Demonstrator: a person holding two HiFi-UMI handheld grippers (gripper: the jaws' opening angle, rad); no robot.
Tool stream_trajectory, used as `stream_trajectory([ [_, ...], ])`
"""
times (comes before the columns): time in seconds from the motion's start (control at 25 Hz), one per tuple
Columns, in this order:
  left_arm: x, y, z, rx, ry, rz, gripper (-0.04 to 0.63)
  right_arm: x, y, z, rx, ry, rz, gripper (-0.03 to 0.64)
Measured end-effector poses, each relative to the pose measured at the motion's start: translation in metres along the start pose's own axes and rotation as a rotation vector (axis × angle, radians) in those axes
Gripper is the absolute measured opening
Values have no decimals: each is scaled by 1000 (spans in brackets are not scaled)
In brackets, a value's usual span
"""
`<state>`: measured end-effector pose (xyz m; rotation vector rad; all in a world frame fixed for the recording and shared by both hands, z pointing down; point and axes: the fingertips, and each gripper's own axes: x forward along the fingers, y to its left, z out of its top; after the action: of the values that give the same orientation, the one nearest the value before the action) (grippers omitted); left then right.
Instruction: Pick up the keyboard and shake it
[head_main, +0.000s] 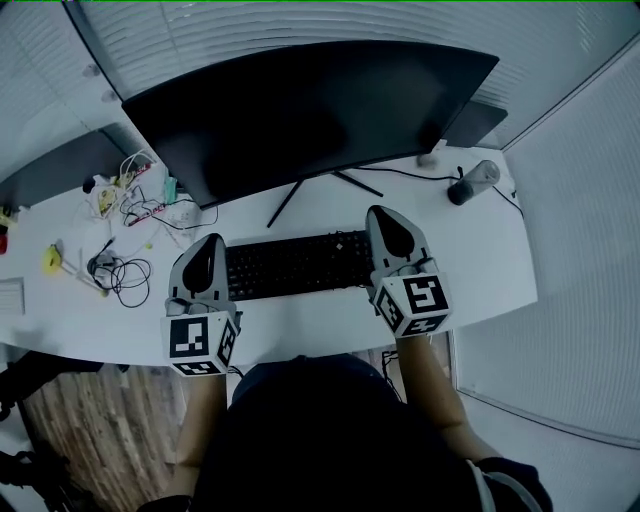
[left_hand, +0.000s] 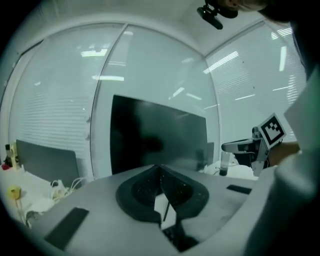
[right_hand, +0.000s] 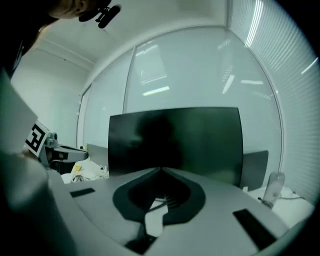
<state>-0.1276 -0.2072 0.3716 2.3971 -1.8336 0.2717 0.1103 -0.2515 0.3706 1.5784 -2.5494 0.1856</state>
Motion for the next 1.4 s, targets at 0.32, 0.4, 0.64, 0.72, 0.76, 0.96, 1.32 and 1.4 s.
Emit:
stream_trajectory([
  [0.32, -12, -17, 146, 60, -285, -6, 23, -25, 29, 148, -164, -278, -39, 26],
  [0.4, -18, -19, 161, 56, -310, -1, 23, -32, 35, 162, -183, -300, -44, 26],
  [0.64, -26, -20, 167, 49, -312, 1, 23, -41, 38, 165, -193, -291, -55, 26],
  [0.72, -27, -20, 166, 48, -308, -1, 23, -43, 39, 166, -193, -294, -55, 26],
  [0.76, -28, -20, 166, 48, -308, -3, 23, -44, 40, 166, -195, -296, -55, 26],
  [0.96, -34, -22, 168, 49, -315, -8, 23, -47, 46, 167, -194, -310, -46, 26],
  [1.32, -45, -22, 165, 56, -313, -18, 23, -56, 57, 164, -189, -307, -57, 26],
  [1.4, -49, -22, 165, 57, -312, -19, 23, -59, 59, 163, -187, -308, -59, 26],
])
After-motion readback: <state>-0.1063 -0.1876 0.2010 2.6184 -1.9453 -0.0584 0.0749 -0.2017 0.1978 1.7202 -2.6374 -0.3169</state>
